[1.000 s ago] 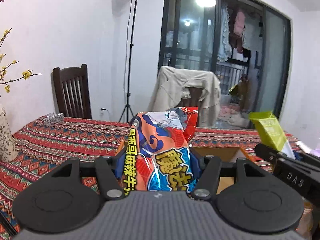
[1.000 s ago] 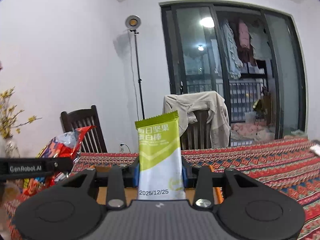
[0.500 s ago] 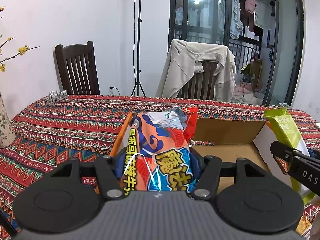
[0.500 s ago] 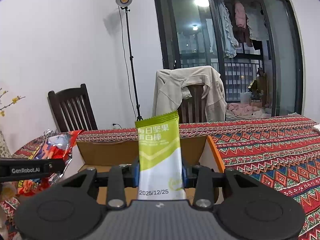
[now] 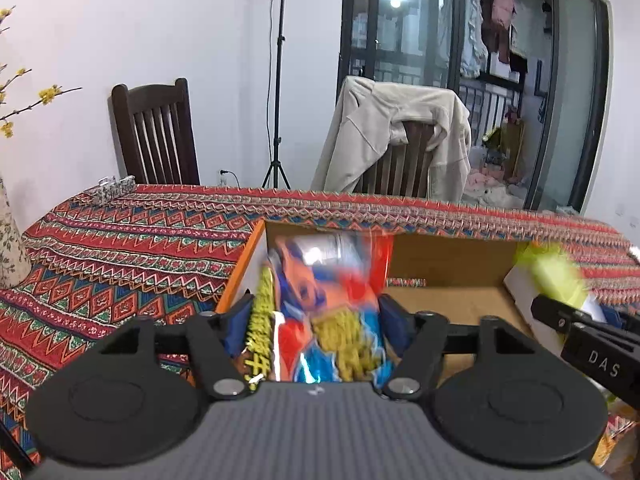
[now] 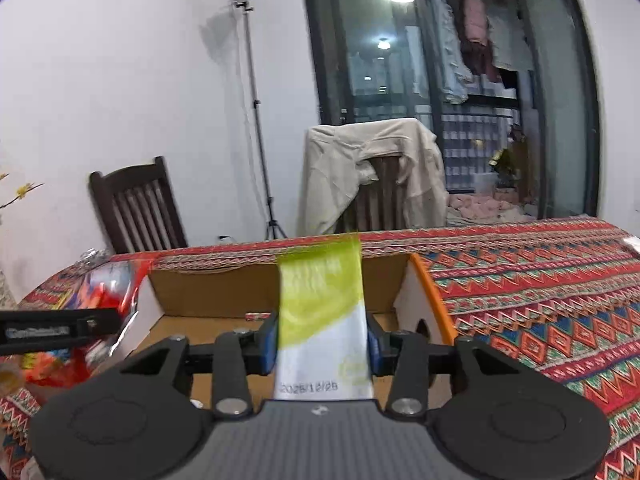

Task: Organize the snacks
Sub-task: 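Carry both packets into the cardboard box and open both tools to release them, then return to the pile and grasp a white wrapped packet with the right tool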

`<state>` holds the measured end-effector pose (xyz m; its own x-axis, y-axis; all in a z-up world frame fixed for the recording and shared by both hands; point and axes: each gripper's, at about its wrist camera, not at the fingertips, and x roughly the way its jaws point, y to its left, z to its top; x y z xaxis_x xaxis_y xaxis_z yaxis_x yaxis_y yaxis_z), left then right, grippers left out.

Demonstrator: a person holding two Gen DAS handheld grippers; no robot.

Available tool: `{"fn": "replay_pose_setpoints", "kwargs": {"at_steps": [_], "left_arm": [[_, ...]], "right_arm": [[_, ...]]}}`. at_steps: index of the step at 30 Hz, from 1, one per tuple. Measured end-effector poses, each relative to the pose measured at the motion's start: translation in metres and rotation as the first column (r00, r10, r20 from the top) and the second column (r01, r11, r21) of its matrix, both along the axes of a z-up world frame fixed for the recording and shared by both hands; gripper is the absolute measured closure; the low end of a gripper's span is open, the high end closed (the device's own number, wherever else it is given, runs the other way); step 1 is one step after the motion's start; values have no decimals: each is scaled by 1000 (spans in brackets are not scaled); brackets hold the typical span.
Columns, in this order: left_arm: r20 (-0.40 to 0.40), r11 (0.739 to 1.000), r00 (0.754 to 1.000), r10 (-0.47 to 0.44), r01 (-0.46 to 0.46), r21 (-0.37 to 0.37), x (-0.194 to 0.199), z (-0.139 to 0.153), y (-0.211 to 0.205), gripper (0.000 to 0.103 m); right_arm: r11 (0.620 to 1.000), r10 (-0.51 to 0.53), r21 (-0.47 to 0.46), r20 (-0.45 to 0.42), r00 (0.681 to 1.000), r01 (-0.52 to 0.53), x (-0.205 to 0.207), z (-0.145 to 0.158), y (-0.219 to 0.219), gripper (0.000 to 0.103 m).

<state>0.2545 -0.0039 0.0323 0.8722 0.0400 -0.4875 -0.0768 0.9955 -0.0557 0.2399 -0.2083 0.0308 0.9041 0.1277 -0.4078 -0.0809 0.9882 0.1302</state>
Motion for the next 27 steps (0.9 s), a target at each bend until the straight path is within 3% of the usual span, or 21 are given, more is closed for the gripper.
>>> {"fn": "replay_pose_setpoints", "kwargs": {"at_steps": [1, 2, 4, 17, 27], "left_arm": [[14, 1000, 1000, -1, 2, -9, -3, 3, 1, 14], [36, 1000, 999, 2, -1, -18, -7, 6, 4, 0], [75, 1000, 997, 12, -10, -17, -14, 12, 5, 0], [82, 999, 996, 32, -29, -32, -22, 27, 5, 0], [113, 999, 993, 22, -19, -25, -75, 42, 20, 0]], "right_arm": [[1000, 3, 17, 2, 1000, -3, -1, 2, -2, 37], [999, 11, 42, 13, 1000, -12, -3, 5, -4, 15], [999, 12, 48, 43, 999, -14, -8, 10, -4, 0], [1000, 14, 19, 55, 998, -15, -19, 21, 0, 0], [999, 43, 5, 96, 994, -44, -82, 42, -10, 0]]}}
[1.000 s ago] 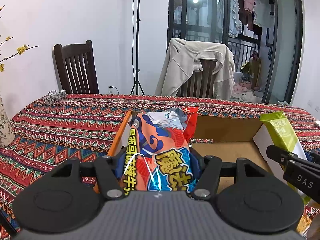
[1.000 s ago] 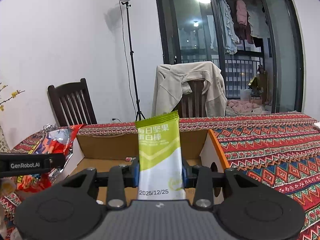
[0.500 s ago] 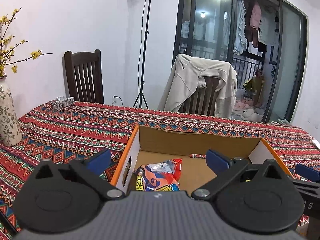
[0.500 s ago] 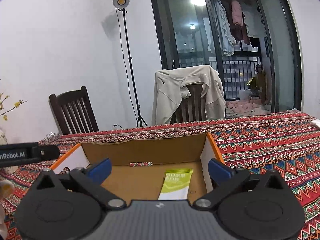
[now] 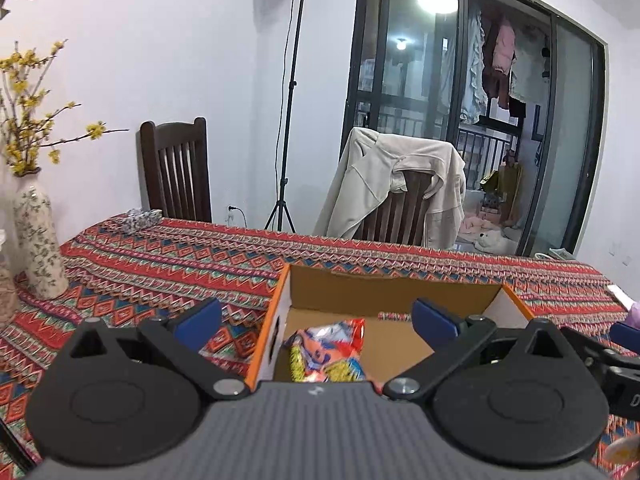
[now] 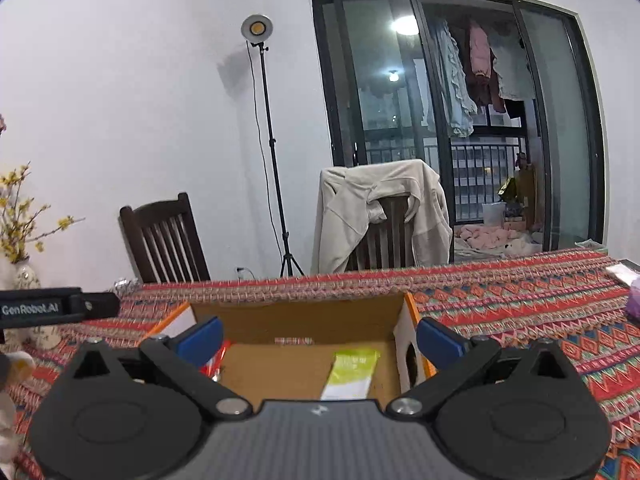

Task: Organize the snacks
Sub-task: 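Return to the pile and grasp a white wrapped packet with the right tool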

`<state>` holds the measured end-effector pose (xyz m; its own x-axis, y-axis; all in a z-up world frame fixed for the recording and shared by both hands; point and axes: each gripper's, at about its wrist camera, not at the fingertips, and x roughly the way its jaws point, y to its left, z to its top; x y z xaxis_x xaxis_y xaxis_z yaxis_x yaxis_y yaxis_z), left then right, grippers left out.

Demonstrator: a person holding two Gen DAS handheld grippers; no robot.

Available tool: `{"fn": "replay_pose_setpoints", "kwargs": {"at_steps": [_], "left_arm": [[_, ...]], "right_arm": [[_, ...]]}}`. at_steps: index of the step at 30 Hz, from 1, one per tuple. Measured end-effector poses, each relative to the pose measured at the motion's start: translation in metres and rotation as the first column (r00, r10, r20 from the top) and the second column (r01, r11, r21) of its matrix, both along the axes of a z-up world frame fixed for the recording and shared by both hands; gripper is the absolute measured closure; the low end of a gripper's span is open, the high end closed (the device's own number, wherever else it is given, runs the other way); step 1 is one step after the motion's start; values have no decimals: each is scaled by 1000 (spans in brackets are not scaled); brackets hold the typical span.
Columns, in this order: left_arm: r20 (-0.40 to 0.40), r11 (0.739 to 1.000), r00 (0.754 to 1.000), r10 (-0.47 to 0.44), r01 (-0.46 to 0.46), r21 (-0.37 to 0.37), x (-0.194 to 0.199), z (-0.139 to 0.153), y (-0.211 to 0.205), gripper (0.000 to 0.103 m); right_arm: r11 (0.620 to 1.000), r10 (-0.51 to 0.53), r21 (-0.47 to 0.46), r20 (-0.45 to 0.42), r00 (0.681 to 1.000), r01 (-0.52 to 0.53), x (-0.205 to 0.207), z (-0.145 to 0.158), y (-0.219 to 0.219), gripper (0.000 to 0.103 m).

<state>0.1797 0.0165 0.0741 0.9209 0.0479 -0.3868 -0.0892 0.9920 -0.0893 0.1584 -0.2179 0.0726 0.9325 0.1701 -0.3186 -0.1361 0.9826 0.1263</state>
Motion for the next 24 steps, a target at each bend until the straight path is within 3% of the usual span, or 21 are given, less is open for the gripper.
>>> {"fn": "replay_pose_setpoints", "kwargs": {"at_steps": [18, 22, 24], "left_arm": [[-83, 999, 996, -43, 42, -14, -91, -63, 43, 0], [-98, 999, 995, -24, 21, -24, -104, -81, 56, 0], [-106, 999, 994, -17, 14, -30, -106, -86, 60, 0]], "right_arm": [[1000, -3, -10, -202, 979, 1, -79, -55, -42, 0], [997, -66, -40, -247, 967, 58, -89, -70, -47, 1], [995, -93, -50, -265, 960, 83, -91, -76, -52, 7]]}}
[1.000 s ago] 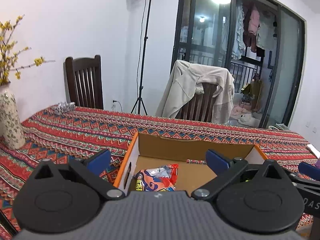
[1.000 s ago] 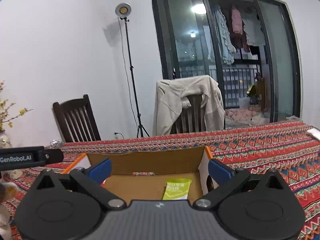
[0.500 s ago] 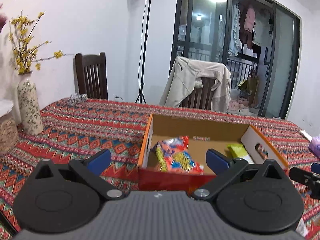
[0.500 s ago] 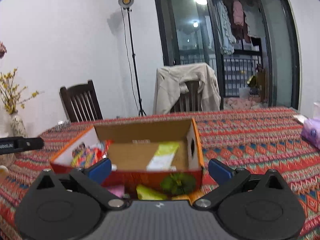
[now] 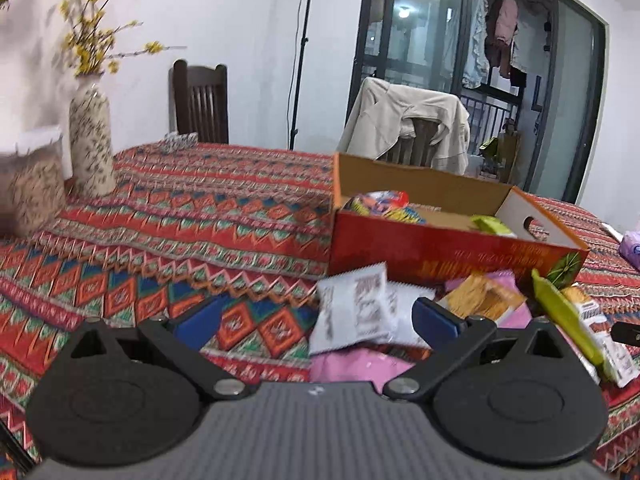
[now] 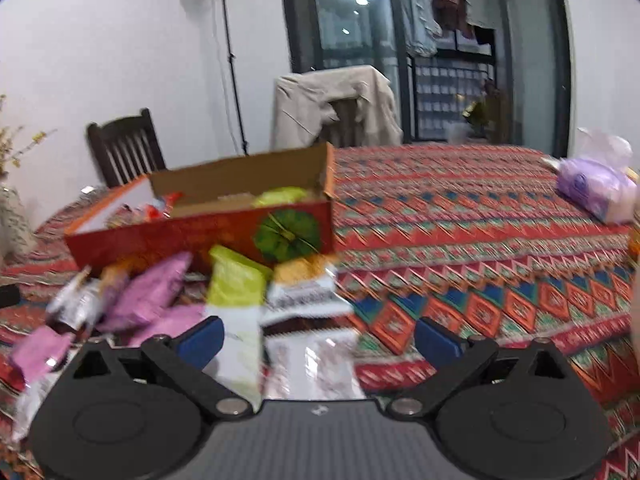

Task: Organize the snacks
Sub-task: 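Return to the pile and grasp a white wrapped packet with the right tool, then lower the left tool onto the pink packet while the right tool holds the white packet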

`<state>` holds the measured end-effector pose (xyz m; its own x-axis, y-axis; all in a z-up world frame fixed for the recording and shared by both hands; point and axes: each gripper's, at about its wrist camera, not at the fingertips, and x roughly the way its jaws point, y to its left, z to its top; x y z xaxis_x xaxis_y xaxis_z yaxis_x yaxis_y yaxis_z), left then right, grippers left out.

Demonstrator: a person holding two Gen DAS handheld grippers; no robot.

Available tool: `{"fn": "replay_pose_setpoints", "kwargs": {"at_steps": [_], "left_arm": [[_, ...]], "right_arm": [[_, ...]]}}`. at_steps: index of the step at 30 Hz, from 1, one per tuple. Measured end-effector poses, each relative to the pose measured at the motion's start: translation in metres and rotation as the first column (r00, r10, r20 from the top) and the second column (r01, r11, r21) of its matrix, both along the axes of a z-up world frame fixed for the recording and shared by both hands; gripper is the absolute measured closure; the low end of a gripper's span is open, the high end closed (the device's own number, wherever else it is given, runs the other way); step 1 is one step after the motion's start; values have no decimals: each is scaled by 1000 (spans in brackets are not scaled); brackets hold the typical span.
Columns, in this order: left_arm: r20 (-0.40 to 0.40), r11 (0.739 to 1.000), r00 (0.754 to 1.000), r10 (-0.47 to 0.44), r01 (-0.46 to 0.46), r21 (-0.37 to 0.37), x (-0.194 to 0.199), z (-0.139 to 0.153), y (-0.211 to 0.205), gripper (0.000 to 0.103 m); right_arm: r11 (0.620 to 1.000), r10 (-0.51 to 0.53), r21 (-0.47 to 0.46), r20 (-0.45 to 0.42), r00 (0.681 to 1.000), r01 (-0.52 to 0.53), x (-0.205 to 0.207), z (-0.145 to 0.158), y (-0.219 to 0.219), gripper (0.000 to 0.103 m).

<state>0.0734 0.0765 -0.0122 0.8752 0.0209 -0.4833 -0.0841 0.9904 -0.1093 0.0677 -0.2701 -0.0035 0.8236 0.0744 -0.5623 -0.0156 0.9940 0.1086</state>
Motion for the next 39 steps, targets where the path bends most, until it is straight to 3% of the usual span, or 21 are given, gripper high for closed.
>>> {"fn": "replay_pose_setpoints", "kwargs": {"at_steps": [2, 4, 8, 14, 18, 21, 26, 33, 39], "left_arm": [[-4, 1000, 1000, 5, -5, -1, -1, -4, 2, 0], [-7, 1000, 1000, 11, -11, -6, -1, -8, 2, 0], [-16, 999, 1000, 9, -10, -33, 0, -17, 2, 0], [-12, 999, 1000, 6, -7, -41, 2, -18, 3, 0], [-6, 998, 1000, 4, -4, -55, 1, -18, 6, 0], [-14, 998, 1000, -5, 4, -61, 3, -19, 6, 0], [-11, 998, 1000, -14, 13, -64, 3, -20, 5, 0], [-28, 998, 999, -27, 25, -63, 5, -20, 4, 0], [-132, 994, 989, -71, 60, -89, 8, -21, -4, 0]], "right_arm": [[1000, -12, -3, -16, 1000, 12, -1, -3, -4, 15], [1000, -11, -13, -31, 999, 10, -2, -4, -4, 17], [1000, 16, 2, -68, 998, -16, -4, -9, 0, 39], [995, 5, -103, -104, 995, -16, 7, -17, 11, 38], [995, 1, -102, -83, 997, -9, 6, -19, 12, 39], [995, -3, -98, -60, 998, -3, 4, -19, 12, 52], [997, -20, -77, -35, 999, 18, 1, -20, 8, 62], [996, -56, -66, 52, 997, 59, -11, -16, 6, 63], [998, -44, -35, 78, 996, 47, -15, -14, 3, 63]]}}
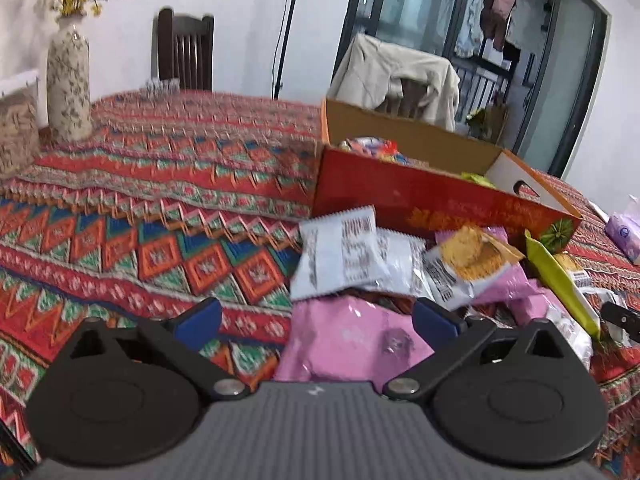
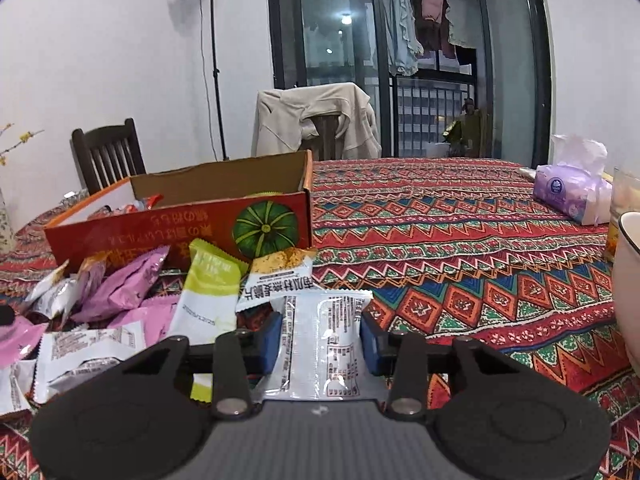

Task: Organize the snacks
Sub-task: 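Lower the left tool onto the pink packet while the right tool holds the white packet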

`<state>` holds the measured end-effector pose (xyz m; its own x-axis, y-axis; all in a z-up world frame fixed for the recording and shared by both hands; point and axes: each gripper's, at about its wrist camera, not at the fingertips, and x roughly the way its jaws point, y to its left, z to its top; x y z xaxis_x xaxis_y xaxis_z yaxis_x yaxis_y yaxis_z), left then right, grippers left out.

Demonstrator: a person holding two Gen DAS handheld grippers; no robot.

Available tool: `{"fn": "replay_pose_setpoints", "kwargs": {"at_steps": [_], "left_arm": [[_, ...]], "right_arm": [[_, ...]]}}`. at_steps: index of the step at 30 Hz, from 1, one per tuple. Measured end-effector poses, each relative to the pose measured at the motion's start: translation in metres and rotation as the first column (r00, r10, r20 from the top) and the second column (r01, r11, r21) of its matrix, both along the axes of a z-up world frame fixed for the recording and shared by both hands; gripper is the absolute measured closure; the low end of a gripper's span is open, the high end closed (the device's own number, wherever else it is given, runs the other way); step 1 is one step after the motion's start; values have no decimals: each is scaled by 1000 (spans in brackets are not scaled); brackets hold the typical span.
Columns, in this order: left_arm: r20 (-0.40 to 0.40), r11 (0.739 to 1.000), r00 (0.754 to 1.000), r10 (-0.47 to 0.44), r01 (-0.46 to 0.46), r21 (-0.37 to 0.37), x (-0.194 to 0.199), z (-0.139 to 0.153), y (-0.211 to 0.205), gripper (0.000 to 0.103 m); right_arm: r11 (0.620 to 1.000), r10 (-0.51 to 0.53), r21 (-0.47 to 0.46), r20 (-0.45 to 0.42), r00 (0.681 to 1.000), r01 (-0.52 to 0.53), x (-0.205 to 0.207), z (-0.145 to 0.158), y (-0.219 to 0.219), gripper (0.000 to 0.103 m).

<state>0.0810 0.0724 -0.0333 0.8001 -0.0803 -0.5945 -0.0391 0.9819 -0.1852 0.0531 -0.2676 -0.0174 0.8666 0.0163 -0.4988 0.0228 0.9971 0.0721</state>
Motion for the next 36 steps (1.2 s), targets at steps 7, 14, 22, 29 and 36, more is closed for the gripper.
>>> {"fn": "replay_pose_setpoints", "kwargs": {"at_steps": [7, 14, 22, 29, 36], "left_arm": [[-36, 999, 999, -17, 18, 35, 2, 1, -15, 0], [-82, 997, 996, -20, 26, 67, 4, -4, -29, 0], [-95, 992, 995, 14, -2, 125, 6, -9, -39, 0], [-71, 986, 995, 63, -52, 157, 4, -8, -44, 19], [-22, 975, 999, 42, -36, 220, -7, -5, -54, 32]], "right_arm": [[998, 9, 64, 19, 1000, -10, -3, 0, -7, 63], [993, 29, 113, 40, 999, -33, -5, -1, -13, 63], [987, 51, 147, 65, 997, -61, -9, -1, -17, 63], [981, 73, 171, 82, 994, -86, -10, -1, -19, 63], [976, 81, 193, 93, 992, -98, -12, -1, -22, 63]]}}
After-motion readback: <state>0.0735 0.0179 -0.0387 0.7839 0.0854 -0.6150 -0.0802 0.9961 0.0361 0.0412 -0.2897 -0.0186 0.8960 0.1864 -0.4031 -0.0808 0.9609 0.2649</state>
